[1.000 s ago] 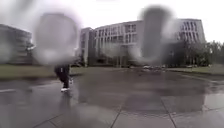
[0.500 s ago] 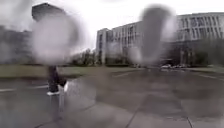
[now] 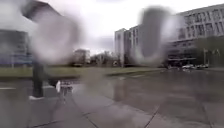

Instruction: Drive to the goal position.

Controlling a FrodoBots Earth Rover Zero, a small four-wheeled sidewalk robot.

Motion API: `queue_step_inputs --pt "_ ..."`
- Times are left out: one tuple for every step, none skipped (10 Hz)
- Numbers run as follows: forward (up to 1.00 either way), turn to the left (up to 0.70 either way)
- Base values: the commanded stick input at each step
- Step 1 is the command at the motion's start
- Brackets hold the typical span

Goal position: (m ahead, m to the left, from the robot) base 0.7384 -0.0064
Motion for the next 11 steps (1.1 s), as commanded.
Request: queue_step_inputs --pt "0.00 0.70" --pt "0.00 0.70" --pt "0.00 0.70" --pt "0.00 0.70" --pt "0.00 0.70" --pt "0.00 0.70" --pt "0.00 0.70" --pt "0.00 0.70" --pt "0.00 0.70" --pt "0.00 0.70" --pt "0.00 0.70"
